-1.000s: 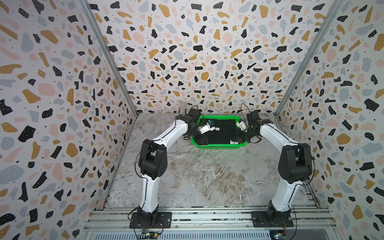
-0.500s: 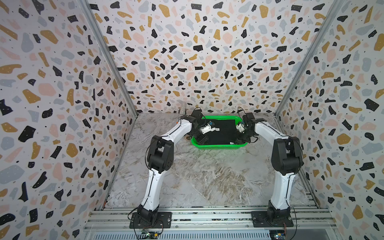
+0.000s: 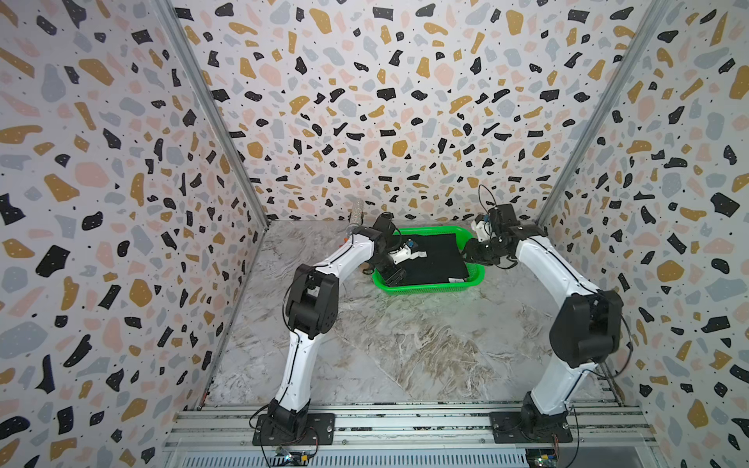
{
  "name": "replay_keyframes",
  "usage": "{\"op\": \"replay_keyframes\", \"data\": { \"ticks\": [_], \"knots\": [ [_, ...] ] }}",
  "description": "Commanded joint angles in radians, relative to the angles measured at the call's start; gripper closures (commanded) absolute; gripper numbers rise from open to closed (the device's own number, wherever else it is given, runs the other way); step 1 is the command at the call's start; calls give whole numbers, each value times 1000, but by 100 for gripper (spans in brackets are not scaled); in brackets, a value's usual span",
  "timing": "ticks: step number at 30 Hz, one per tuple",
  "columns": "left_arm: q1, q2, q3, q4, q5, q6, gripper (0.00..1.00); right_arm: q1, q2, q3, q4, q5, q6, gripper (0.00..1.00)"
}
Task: Put the folded t-shirts into the basket
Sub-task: Place the T-shirt in the bin, then reset both arms
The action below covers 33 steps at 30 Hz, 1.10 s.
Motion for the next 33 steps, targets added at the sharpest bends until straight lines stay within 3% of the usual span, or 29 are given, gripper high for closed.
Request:
{"op": "replay_keyframes", "data": {
  "ticks": [1,2,3,7,8,12,17,19,21,25,29,33],
  "knots": [
    [-3,-235,-25,3,71,-35,33,-3,-147,-81,115,35,-17,35],
    [-3,-290,-51,30,85,-40,30,-2,-189,-123,159,63,-26,5],
    [-3,-360,-97,62,102,-42,28,-2,-246,-171,205,105,-32,1],
    [10,-566,-220,93,172,-84,14,-2,-460,-404,461,266,-111,0],
    [19,-605,-242,84,192,-96,2,-3,-513,-471,522,312,-144,0],
    [88,-759,-420,87,196,-111,0,-4,-672,-707,686,488,-273,0],
    [312,-918,-715,262,-53,-188,0,-3,-760,-977,807,646,-353,0],
    [388,-956,-851,400,-186,-257,0,-3,-763,-1055,854,682,-347,0],
    [434,-977,-977,515,-246,-282,0,-3,-745,-1137,936,683,-351,0],
    [439,-971,-1215,842,-311,-309,0,-5,-645,-1264,1199,663,-321,0],
    [448,-915,-1331,1142,-321,-330,0,-9,-488,-1310,1465,605,-344,0],
    [457,-915,-1325,1129,-364,-356,0,-21,-389,-1291,1569,556,-430,0]
  ]
}}
